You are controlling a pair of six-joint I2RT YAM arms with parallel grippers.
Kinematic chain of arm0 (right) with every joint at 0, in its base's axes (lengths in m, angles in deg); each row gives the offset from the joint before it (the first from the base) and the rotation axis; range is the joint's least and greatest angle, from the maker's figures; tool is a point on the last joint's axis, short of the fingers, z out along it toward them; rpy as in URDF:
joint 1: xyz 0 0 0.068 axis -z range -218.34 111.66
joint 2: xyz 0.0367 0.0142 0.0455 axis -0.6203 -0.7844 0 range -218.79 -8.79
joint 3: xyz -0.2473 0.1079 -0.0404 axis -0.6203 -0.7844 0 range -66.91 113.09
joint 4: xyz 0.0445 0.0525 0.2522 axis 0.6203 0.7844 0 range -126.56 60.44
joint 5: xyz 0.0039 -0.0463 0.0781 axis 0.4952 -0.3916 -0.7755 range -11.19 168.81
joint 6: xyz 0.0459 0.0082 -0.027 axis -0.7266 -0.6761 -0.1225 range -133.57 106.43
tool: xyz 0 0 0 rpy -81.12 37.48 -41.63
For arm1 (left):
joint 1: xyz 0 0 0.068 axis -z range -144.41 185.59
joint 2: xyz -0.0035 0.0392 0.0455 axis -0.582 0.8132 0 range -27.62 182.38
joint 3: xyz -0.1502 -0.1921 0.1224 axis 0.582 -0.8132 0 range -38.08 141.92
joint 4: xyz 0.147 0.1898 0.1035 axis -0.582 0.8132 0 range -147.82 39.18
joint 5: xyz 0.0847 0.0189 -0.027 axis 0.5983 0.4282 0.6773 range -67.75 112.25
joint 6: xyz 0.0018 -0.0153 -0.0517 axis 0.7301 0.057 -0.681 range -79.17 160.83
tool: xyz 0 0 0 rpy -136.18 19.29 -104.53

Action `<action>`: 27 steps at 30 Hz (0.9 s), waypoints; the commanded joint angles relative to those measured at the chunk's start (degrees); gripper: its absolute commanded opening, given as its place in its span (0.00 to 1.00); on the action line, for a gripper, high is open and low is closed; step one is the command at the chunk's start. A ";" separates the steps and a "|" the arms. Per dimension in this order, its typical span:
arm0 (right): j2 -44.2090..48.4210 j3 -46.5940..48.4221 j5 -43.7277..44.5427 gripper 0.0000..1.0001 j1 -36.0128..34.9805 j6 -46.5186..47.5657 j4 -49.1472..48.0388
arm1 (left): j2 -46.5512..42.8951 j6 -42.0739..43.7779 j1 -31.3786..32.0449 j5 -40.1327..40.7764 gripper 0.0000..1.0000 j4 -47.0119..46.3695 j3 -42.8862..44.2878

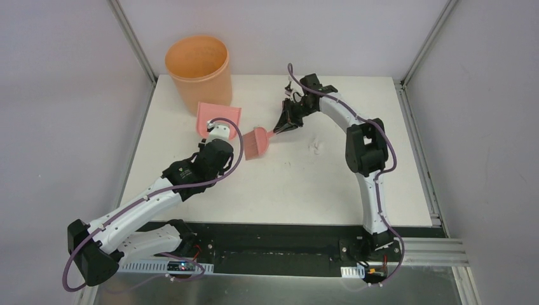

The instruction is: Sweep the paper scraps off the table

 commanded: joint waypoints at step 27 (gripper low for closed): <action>12.05 2.82 11.66 0.00 13.82 -4.74 -8.38 | 4.93 3.55 -1.62 -8.52 0.00 -4.48 0.91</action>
